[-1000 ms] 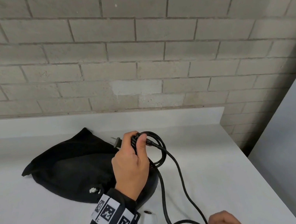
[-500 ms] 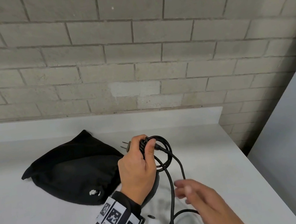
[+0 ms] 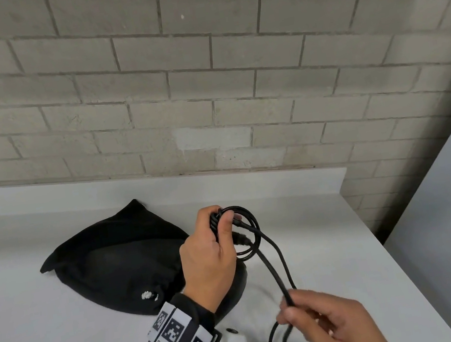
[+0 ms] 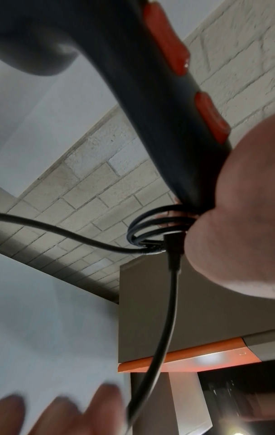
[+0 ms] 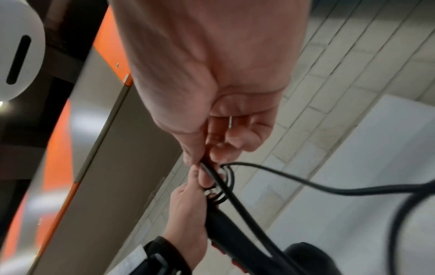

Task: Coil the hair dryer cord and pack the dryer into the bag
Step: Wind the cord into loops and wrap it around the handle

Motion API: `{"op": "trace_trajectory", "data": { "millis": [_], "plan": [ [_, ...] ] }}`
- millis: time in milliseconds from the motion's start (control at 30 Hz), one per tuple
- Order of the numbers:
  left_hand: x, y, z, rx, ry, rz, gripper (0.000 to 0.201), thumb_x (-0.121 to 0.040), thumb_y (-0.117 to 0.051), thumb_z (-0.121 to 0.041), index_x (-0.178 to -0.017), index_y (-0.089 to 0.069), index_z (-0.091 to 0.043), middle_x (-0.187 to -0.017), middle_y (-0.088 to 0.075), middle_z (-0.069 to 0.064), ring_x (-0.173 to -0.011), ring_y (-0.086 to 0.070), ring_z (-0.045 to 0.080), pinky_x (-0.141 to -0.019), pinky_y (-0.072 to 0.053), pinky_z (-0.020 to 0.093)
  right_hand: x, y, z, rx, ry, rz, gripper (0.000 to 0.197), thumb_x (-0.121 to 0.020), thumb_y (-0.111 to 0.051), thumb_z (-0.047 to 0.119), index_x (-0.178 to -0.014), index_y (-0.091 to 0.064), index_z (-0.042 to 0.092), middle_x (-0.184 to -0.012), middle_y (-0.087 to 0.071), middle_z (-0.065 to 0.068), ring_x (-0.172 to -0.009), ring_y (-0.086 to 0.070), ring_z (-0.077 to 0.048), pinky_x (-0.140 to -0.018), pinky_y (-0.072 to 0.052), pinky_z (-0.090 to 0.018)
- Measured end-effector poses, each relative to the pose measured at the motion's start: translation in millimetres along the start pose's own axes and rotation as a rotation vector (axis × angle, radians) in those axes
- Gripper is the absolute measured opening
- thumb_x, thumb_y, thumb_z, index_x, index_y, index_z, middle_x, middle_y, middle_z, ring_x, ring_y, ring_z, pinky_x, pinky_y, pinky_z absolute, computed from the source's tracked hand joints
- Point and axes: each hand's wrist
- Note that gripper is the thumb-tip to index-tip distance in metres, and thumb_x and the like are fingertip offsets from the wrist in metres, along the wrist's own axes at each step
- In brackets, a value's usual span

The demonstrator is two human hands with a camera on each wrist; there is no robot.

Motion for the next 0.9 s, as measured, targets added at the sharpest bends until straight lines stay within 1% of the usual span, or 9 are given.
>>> {"op": "trace_trajectory", "data": {
  "millis": [100,267,400,467,533,667,733,800,900],
  "plan": [
    [-4.5,1.3,4.6,0.016,0.034,-0.007,0.045,-0.094,-0.036,-0.058,-0.103,-0.058,-0.02,-0.059,-0.058,-0.015,-0.052,-0.058,0.013,-0.053,-0.052,0.04,14.0,17.7,-19.4,0.067,-0.038,-0.04,0.025,-0.079,-0.075,0.008,-0.071,-0.074,0.032,-0.066,-0.072,0.003,-0.062,-0.064,-0.019,-0.059,-0.046,-0.015],
    [-6.6,1.8,5.6,0.025,0.029,0.004,0.049,-0.094,-0.035,-0.057,-0.103,-0.059,-0.016,-0.061,-0.059,-0.013,-0.051,-0.058,0.012,-0.052,-0.052,0.041,23.5,37.5,-65.5,0.24,-0.143,0.08,0.035,-0.086,-0.07,0.007,-0.074,-0.072,0.041,-0.063,-0.068,0.011,-0.058,-0.061,-0.002,-0.058,-0.041,-0.005],
    [-4.0,1.3,5.7,0.031,0.039,0.035,0.049,-0.094,-0.035,-0.059,-0.103,-0.059,-0.017,-0.059,-0.06,-0.007,-0.051,-0.058,0.014,-0.053,-0.051,0.042,18.4,32.7,-84.8,0.363,-0.172,0.162,0.015,-0.075,-0.066,0.061,-0.08,-0.057,0.073,-0.081,-0.066,0.031,-0.082,-0.065,0.003,-0.073,-0.046,-0.006],
    [-2.4,0.4,5.4,0.016,0.036,0.048,0.049,-0.094,-0.034,-0.059,-0.102,-0.059,-0.018,-0.058,-0.059,-0.009,-0.05,-0.057,0.011,-0.052,-0.051,0.04,11.8,27.9,-92.3,0.481,-0.142,0.157,0.035,-0.077,-0.072,0.054,-0.081,-0.048,0.08,-0.078,-0.064,0.034,-0.08,-0.061,0.011,-0.069,-0.044,-0.001],
    [-0.8,-0.4,5.2,0.016,0.036,0.059,0.05,-0.094,-0.034,-0.06,-0.102,-0.059,-0.018,-0.059,-0.059,-0.01,-0.049,-0.055,0.01,-0.052,-0.05,0.039,2.0,21.6,-94.2,0.536,-0.085,0.093,0.054,-0.078,-0.066,0.033,-0.094,-0.042,0.078,-0.084,-0.061,0.032,-0.079,-0.056,0.012,-0.065,-0.04,0.001],
    [3.1,-1.2,3.4,0.014,0.02,0.079,0.051,-0.094,-0.034,-0.06,-0.102,-0.059,-0.017,-0.057,-0.056,-0.01,-0.048,-0.055,0.011,-0.051,-0.05,0.041,-23.2,3.0,-66.7,0.366,0.012,-0.067,0.04,-0.091,-0.058,0.042,-0.125,-0.04,0.054,-0.124,-0.043,0.037,-0.116,-0.044,0.009,-0.092,-0.043,-0.017],
    [4.6,-1.7,2.6,-0.002,0.015,0.08,0.052,-0.094,-0.033,-0.061,-0.102,-0.059,-0.018,-0.057,-0.057,-0.01,-0.049,-0.055,0.01,-0.052,-0.05,0.04,-39.9,-5.3,-53.8,0.297,0.047,-0.096,0.053,-0.092,-0.057,0.045,-0.138,-0.031,0.042,-0.134,-0.037,0.036,-0.126,-0.035,0.013,-0.099,-0.034,-0.012],
    [5.6,-2.3,3.1,0.004,0.014,0.087,0.053,-0.094,-0.032,-0.062,-0.103,-0.059,-0.018,-0.06,-0.061,-0.011,-0.05,-0.057,0.01,-0.053,-0.051,0.04,-52.5,-11.7,-41.6,0.225,0.054,-0.031,0.048,-0.092,-0.057,0.046,-0.132,-0.031,0.044,-0.128,-0.047,0.032,-0.122,-0.041,0.014,-0.095,-0.033,-0.004],
    [5.8,-2.3,5.3,0.034,0.018,0.073,0.048,-0.095,-0.033,-0.061,-0.105,-0.056,-0.02,-0.064,-0.064,-0.013,-0.05,-0.059,0.009,-0.052,-0.052,0.041,-62.9,-12.9,-23.2,0.176,0.142,-0.042,0.018,-0.096,-0.056,0.03,-0.105,-0.044,0.04,-0.091,-0.062,0.014,-0.091,-0.061,-0.004,-0.076,-0.044,-0.013]
  ]
}}
Point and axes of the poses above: each hand's wrist, its own x-axis away from the middle knuckle, its own y-axis out of the back of the hand, z = x × y
